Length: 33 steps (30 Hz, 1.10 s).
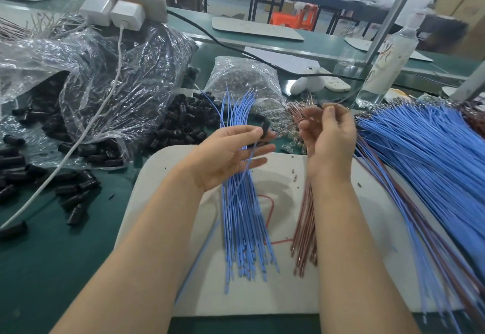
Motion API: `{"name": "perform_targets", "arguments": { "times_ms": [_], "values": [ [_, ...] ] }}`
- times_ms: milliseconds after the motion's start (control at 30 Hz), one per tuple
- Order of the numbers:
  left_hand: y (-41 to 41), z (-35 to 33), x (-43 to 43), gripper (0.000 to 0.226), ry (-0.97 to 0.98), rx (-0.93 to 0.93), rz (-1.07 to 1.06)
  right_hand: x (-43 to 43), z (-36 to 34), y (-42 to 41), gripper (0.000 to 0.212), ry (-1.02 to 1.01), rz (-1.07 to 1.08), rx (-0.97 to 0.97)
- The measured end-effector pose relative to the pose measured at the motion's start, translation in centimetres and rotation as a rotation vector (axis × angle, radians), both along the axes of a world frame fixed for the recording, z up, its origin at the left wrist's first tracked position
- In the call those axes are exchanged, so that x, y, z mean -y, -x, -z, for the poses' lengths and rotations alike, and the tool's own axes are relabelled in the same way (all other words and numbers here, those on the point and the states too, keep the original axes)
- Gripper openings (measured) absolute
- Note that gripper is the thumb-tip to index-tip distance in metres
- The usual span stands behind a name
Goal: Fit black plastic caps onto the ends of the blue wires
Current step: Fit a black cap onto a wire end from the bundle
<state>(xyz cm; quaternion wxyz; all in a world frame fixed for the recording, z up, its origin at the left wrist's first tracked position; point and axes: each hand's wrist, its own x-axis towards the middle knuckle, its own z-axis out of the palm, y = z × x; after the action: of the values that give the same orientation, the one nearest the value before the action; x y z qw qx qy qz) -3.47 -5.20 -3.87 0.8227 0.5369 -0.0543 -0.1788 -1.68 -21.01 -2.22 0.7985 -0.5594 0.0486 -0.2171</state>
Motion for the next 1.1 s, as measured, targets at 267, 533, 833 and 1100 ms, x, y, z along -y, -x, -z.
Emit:
{"name": "perform_targets", "arguments": {
  "times_ms": [267, 533, 833, 1100],
  "values": [
    [0.1, 0.1, 0.4, 0.010, -0.033, 0.037, 0.032, 0.3, 0.5, -0.4, 0.011, -0.110, 0.000, -0.079],
    [-0.9, 1.0, 0.6, 0.010, -0.242, 0.128, -0.318, -1.8, 1.8, -0.2, 0.017, 0.735, -0.267, -0.165],
    [-1.2, 1.8, 0.7, 0.012, -0.832, 0.476, -0.481, -1.1, 1.5, -0.5, 0.022, 0.562, 0.195, 0.058],
    [-0.9, 1.7, 1.0, 0.015, -0.901, 0.566, -0.459, -1.3, 1.7, -0.4, 0.024, 0.658, 0.190, 0.078]
  ]
}}
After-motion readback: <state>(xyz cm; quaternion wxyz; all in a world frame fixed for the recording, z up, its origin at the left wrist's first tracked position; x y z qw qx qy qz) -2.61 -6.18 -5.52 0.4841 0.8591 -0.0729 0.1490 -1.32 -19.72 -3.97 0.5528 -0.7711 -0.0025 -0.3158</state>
